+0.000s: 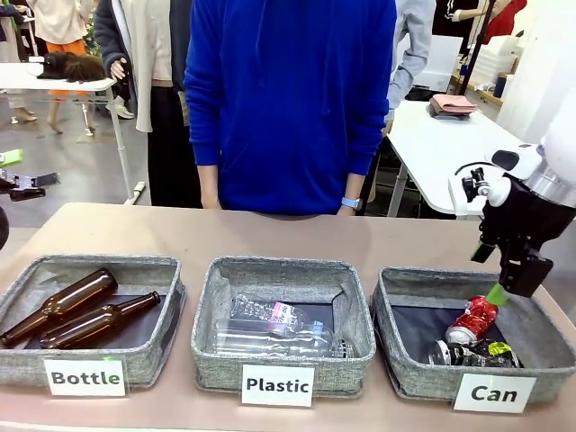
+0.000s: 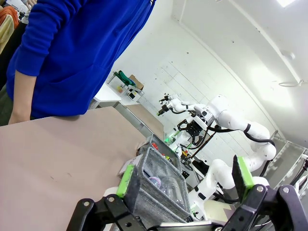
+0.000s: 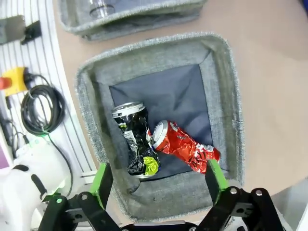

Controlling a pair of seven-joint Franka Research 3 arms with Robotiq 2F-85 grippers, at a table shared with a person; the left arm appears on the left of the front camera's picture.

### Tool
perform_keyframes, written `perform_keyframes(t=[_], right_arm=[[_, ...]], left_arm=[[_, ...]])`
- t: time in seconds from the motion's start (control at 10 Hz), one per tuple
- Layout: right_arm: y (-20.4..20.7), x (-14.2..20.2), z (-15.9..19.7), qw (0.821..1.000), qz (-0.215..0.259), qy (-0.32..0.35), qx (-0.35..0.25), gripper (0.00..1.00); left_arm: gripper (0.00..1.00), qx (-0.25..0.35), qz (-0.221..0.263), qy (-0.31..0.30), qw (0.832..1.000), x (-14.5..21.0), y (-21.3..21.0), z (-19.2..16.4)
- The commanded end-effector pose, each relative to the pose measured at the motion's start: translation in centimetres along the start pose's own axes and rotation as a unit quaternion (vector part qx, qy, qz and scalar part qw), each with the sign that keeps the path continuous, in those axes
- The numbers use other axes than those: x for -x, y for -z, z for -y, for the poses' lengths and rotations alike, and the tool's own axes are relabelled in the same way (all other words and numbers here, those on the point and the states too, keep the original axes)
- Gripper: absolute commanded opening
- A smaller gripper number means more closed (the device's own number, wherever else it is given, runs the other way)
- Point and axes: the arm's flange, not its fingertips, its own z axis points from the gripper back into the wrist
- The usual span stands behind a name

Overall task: Sort the can waste into the basket.
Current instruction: Pick up the can waste from the table and place it in the right Fabric basket.

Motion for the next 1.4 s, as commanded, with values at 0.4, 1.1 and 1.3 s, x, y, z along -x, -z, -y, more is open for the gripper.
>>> perform_keyframes(t=[0.4, 1.1, 1.3], right_arm=[[0.0, 0.3, 3.1, 0.871, 0.369, 0.276, -0.17, 1.0], [6.6, 10.4, 5.4, 0.676, 0.558, 0.385, -0.29, 1.0], [5.0, 9.5, 5.5, 0.69, 0.54, 0.375, -0.303, 1.0]], left_arm=[[1.0, -0.003, 0.0, -0.005, 1.0, -0.2, 0.0, 0.5], [1.0, -0.003, 0.0, -0.005, 1.0, -0.2, 0.0, 0.5], [1.0, -0.003, 0.0, -0.005, 1.0, -0.2, 0.0, 0.5]])
